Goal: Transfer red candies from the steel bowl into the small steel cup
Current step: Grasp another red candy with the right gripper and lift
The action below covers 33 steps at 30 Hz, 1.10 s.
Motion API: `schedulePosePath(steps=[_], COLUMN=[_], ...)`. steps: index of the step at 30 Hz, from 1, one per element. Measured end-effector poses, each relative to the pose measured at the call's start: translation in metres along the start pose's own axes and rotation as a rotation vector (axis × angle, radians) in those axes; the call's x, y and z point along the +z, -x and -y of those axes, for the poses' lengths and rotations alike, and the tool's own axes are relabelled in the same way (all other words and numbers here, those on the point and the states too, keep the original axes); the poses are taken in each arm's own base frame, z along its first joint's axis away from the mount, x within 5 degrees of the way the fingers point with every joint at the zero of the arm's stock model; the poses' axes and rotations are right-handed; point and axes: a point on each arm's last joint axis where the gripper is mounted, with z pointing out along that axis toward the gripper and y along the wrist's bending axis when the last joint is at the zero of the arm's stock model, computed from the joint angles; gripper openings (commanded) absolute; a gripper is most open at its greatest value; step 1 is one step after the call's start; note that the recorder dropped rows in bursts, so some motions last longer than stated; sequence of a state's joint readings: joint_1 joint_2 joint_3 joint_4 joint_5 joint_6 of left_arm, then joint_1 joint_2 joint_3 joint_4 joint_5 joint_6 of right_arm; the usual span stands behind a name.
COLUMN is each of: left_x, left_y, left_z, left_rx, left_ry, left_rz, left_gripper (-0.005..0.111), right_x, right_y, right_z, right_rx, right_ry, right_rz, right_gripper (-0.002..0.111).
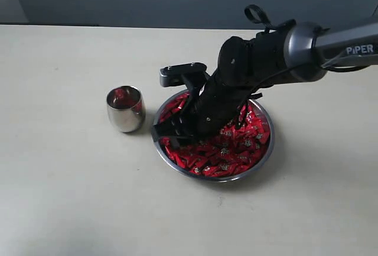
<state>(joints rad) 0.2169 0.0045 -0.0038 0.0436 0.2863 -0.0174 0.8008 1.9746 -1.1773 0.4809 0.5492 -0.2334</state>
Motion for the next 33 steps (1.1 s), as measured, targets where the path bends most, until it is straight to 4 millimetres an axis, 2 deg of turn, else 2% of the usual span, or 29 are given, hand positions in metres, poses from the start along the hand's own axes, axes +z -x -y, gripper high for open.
schedulePosePath(steps=[7, 15, 25, 33], left_x=[0.0, 0.0, 0.0, 0.0], left_y=[0.0, 0.0, 0.0, 0.0], left_z=[0.0, 0.0, 0.0, 0.0], left_rx=[0.0, 0.0, 0.0, 0.0], left_ry=[0.0, 0.0, 0.0, 0.0], left_rz=[0.0, 0.0, 0.0, 0.0], left_gripper=[0.0, 0.0, 0.0, 0.0], right_x=[0.003, 0.002, -0.031, -0.049], right_y=[-0.001, -0.001, 0.008, 0.015], right_z=[0.001, 0.001, -0.004, 0.007], right_rx=[0.004, -0.014, -0.089, -0.094], right_ry=[-0.001, -0.011, -0.044, -0.115], right_rz=[-0.007, -0.007, 0.082, 0.129], right_gripper=[-0.001, -0.001, -0.001, -0.001])
